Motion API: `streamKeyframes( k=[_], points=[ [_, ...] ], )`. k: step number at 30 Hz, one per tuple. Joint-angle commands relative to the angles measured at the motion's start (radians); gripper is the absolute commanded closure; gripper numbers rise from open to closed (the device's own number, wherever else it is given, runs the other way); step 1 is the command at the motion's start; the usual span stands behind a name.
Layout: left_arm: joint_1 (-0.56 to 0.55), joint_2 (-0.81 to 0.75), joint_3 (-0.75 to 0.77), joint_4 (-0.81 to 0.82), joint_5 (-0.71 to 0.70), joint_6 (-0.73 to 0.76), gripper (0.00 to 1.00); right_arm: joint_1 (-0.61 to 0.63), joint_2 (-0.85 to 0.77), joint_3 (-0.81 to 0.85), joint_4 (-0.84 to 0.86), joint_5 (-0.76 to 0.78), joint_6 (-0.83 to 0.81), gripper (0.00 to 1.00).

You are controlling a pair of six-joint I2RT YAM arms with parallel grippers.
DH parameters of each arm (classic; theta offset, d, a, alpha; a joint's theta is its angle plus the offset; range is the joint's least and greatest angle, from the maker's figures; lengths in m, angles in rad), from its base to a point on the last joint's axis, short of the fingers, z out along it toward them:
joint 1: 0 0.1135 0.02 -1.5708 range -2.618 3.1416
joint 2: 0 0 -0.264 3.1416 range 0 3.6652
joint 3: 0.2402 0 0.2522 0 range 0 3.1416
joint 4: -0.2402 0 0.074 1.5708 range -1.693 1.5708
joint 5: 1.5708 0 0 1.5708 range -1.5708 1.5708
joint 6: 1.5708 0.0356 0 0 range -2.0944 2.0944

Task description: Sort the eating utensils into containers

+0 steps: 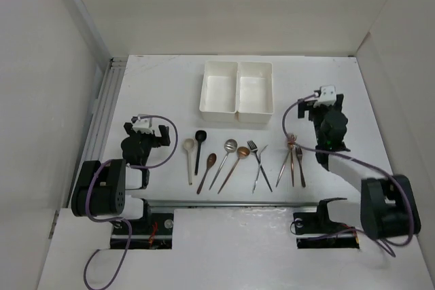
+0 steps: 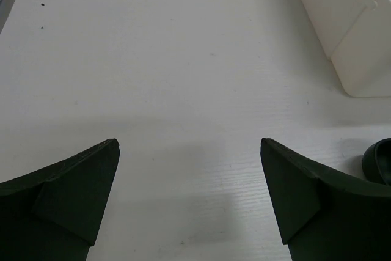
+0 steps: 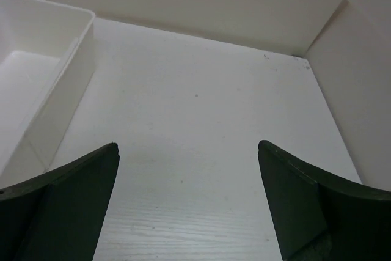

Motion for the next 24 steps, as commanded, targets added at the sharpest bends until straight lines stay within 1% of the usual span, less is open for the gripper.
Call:
streamKeyframes(
  k=[1,2,3,4,5,6,7,8,9,10,11,12,13,14,15,16,17,18,19,20,21,22,23,24],
  points=[
    [0.004,-0.022,0.026,0.283,0.019,-0.006,0.0,0.057,-0.219,0.326,-0.521,0.134,0.012,0.0],
    [0.004,-0.013,0.026,0.283,0.019,-0.006,0.0,0.076,-0.243,0.39,-0.627,0.177,-0.041,0.0],
    [0.004,-0.013,0.026,0.283,0.019,-0.006,0.0,0.102,-0.258,0.446,-0.717,0.303,-0.087,0.0],
    [0.004,-0.013,0.026,0.283,0.019,-0.006,0.0,0.182,-0.268,0.543,-0.873,0.405,-0.138,0.0],
    [0.014,-0.026,0.017,0.313,0.067,-0.006,0.0,0.236,-0.268,0.579,-0.937,0.532,-0.192,0.0],
    [0.004,-0.06,0.016,0.282,0.08,0.009,0.0,0.289,-0.255,0.603,-0.985,0.676,-0.291,0.0],
    [0.013,-0.113,0.026,0.24,0.145,0.0,0.0,0.363,-0.24,0.629,-1.073,0.923,-0.322,0.0],
    [0.045,-0.308,0.091,0.012,0.252,0.041,0.0,0.383,-0.222,0.642,-1.133,1.024,-0.322,0.0],
    [0.015,-0.363,0.303,-0.478,0.305,0.157,0.0,0.399,-0.179,0.668,-1.236,1.136,-0.038,0.0],
    [-0.036,-0.385,0.393,-0.621,0.293,0.301,0.0,0.399,-0.157,0.718,-1.405,1.096,0.168,0.0],
    [-0.057,-0.385,0.471,-0.732,0.263,0.313,0.0,0.368,-0.134,0.881,-1.759,0.909,0.334,0.0],
    [-0.068,-0.373,0.598,-0.906,0.24,0.304,0.0,0.304,-0.124,0.922,-1.807,0.686,0.374,0.0],
    [-0.068,-0.353,0.651,-0.98,0.208,0.287,0.0,0.244,-0.123,0.923,-1.807,0.466,0.398,0.05],
    [-0.068,-0.33,0.699,-1.06,0.133,0.232,0.0,0.174,-0.133,0.862,-1.818,0.212,0.438,0.13],
    [-0.077,-0.273,0.752,-1.149,0.123,0.218,0.0,0.16,-0.145,0.811,-1.818,0.153,0.478,0.18],
    [-0.077,-0.242,0.865,-1.361,0.162,0.242,0.0,0.159,-0.175,0.762,-1.818,0.124,0.559,0.24],
    [-0.077,-0.214,0.91,-1.466,0.293,0.288,0.0,0.159,-0.189,0.72,-1.83,0.111,0.601,0.28],
    [-0.087,-0.195,0.938,-1.539,0.295,0.264,0.0,0.159,-0.206,0.659,-1.886,0.102,0.648,0.28],
    [-0.12,-0.195,0.948,-1.606,0.269,0.202,0.0,0.159,-0.244,0.631,-1.913,0.102,0.723,0.29],
    [-0.136,-0.195,0.948,-1.637,0.252,0.155,0.0,0.159,-0.269,0.604,-1.93,0.102,0.742,0.29],
    [-0.148,-0.195,0.935,-1.665,0.275,0.125,0.0,0.159,-0.29,0.576,-1.93,0.091,0.742,0.32],
    [-0.162,-0.195,0.908,-1.69,0.275,0.038,0.01,0.159,-0.307,0.536,-1.941,0.078,0.763,0.34],
    [-0.182,-0.195,0.894,-1.69,0.275,-0.001,0.05,0.159,-0.308,0.527,-1.916,0.053,0.764,0.34],
    [-0.182,-0.195,0.88,-1.69,0.275,-0.03,0.05,0.159,-0.28,0.527,-1.907,0.013,0.764,0.34]
  ],
)
